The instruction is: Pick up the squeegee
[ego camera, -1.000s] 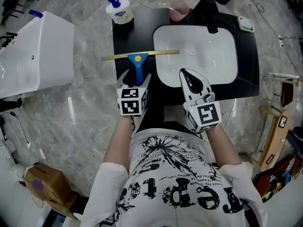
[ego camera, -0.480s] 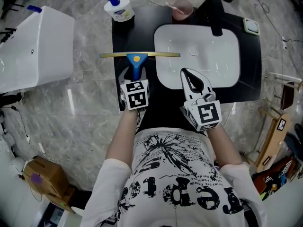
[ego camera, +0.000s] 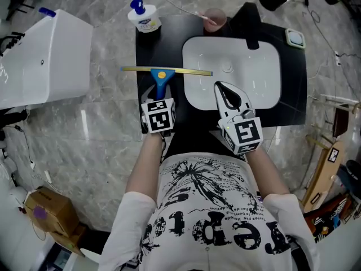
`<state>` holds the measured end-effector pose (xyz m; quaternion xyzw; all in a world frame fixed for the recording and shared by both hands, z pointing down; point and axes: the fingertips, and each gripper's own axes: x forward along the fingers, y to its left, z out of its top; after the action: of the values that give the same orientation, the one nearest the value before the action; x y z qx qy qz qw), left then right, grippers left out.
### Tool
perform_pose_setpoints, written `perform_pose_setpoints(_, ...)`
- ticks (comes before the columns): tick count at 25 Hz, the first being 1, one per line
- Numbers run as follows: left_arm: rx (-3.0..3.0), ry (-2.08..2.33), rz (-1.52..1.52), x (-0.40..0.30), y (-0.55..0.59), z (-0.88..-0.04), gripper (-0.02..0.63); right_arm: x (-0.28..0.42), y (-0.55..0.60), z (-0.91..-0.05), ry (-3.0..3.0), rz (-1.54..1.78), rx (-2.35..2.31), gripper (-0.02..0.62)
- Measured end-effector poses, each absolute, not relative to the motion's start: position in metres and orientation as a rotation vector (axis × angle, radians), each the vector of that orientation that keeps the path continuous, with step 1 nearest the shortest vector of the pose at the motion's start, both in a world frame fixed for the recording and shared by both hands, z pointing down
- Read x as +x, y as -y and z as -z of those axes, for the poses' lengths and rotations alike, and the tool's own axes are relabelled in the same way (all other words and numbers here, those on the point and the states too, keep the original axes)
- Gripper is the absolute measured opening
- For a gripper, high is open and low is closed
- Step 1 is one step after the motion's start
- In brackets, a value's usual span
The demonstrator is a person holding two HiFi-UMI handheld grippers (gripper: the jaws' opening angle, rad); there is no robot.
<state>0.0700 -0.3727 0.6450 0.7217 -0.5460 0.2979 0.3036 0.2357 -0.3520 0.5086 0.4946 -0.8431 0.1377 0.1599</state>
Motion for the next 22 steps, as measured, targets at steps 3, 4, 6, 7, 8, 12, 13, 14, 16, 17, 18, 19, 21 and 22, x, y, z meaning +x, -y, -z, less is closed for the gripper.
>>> perform_pose_setpoints(3,1.969,1.455,-0.775,0.072,0.373,-0.624,0.140,0.235,0.352,-0.495,2.429,-0.376,1.402,0.015)
perform_pose_setpoints(4,1.987,1.466,-0.763,0.071,0.374,-0.615,0.140,0.234,0.352,-0.491,2.435,-0.365,1.386,0.015)
perform_pose_setpoints(6,2.017,1.498,-0.717,0.070,0.377,-0.594,0.140,0.232,0.351,-0.483,2.443,-0.332,1.344,0.015)
perform_pose_setpoints(7,2.032,1.515,-0.686,0.070,0.379,-0.583,0.140,0.232,0.350,-0.477,2.449,-0.312,1.332,0.015)
perform_pose_setpoints(8,2.048,1.531,-0.654,0.071,0.381,-0.571,0.140,0.233,0.350,-0.470,2.457,-0.293,1.330,0.015)
perform_pose_setpoints(12,2.114,1.587,-0.531,0.067,0.387,-0.519,0.140,0.237,0.349,-0.440,2.497,-0.252,1.365,0.015)
perform_pose_setpoints(13,2.136,1.603,-0.509,0.066,0.387,-0.506,0.140,0.237,0.349,-0.431,2.510,-0.247,1.365,0.015)
perform_pose_setpoints(14,2.160,1.621,-0.492,0.066,0.388,-0.492,0.140,0.236,0.348,-0.423,2.526,-0.239,1.363,0.015)
perform_pose_setpoints(16,2.208,1.659,-0.460,0.065,0.388,-0.464,0.140,0.234,0.346,-0.404,2.560,-0.205,1.360,0.015)
perform_pose_setpoints(17,2.231,1.677,-0.440,0.065,0.387,-0.451,0.140,0.233,0.345,-0.394,2.572,-0.178,1.362,0.015)
perform_pose_setpoints(18,2.253,1.695,-0.416,0.066,0.387,-0.438,0.140,0.232,0.345,-0.385,2.579,-0.148,1.367,0.015)
perform_pose_setpoints(19,2.274,1.711,-0.391,0.066,0.387,-0.426,0.140,0.233,0.344,-0.377,2.582,-0.120,1.379,0.015)
perform_pose_setpoints(21,2.314,1.738,-0.341,0.068,0.385,-0.403,0.140,0.235,0.344,-0.361,2.573,-0.082,1.425,0.015)
perform_pose_setpoints(22,2.334,1.748,-0.317,0.068,0.384,-0.391,0.140,0.238,0.344,-0.353,2.570,-0.072,1.455,0.015)
